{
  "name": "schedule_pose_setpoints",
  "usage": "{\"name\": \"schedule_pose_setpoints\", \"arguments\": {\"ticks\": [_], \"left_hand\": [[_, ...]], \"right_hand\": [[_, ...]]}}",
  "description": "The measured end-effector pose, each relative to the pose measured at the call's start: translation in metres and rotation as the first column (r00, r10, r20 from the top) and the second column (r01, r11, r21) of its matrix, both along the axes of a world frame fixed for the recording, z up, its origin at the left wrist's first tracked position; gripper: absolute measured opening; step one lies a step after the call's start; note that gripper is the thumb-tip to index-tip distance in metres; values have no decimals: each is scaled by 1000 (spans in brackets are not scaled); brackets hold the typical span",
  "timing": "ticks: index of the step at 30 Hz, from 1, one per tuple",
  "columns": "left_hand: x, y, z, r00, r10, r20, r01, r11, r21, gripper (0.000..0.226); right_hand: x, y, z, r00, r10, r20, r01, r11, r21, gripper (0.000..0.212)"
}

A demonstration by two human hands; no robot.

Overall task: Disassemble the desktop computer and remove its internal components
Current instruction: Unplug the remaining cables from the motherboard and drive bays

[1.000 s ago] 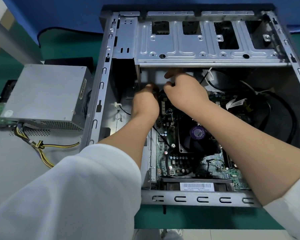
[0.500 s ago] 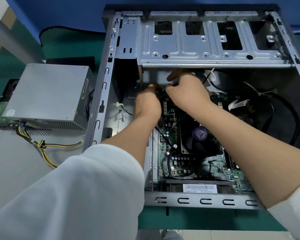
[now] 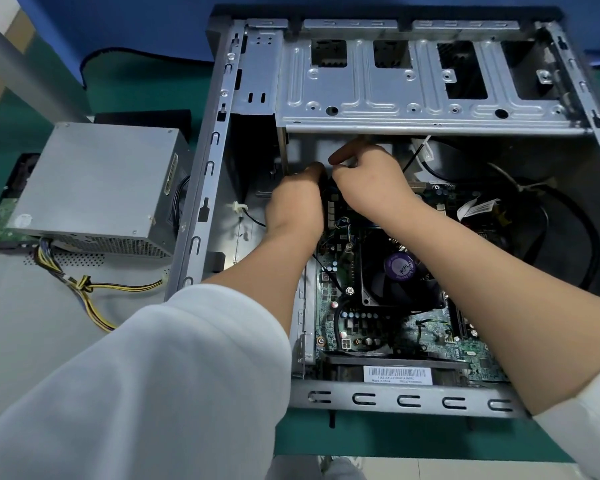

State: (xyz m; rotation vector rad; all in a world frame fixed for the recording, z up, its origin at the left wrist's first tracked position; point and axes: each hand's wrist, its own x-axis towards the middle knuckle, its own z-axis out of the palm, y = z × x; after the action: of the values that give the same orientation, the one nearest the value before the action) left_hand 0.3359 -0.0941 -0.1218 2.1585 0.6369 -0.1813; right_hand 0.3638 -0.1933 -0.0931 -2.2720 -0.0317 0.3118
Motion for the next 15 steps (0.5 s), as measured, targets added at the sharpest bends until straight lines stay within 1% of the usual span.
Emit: {"name": "schedule_pose_setpoints", "arguments": {"ticks": [2,4,6,8,10,11,14,15], "left_hand": [[-1,0,2,1000,-24,17,23,998,61,25],[-2,0,1,989,-141,34,132,973,189,16],[-3,0,-2,971,-238,26,219,927,305,17],[-2,1,-4,966,-257,27,236,919,316,18],[-1,2,-5,966,-257,28,235,918,318,21],[-1,2,-5,965,-260,26,238,918,318,21],[-1,3,-5,970,-243,30,226,935,275,16],[-1,4,-6,967,-252,33,233,931,281,16]], "right_hand": [[0,1,-1,1000,8,-13,-7,1000,21,21],[0,2,-2,999,14,-33,-13,999,50,22],[0,2,-2,999,18,-44,-16,999,49,19],[1,2,-2,1000,25,-18,-26,999,-25,20],[0,1,-1,999,29,22,-27,994,-102,29],[0,1,-1,999,26,34,-22,994,-107,29],[-2,0,-1,1000,10,24,-9,999,-48,15],[-2,0,-1,1000,11,13,-11,1000,-24,12]]}}
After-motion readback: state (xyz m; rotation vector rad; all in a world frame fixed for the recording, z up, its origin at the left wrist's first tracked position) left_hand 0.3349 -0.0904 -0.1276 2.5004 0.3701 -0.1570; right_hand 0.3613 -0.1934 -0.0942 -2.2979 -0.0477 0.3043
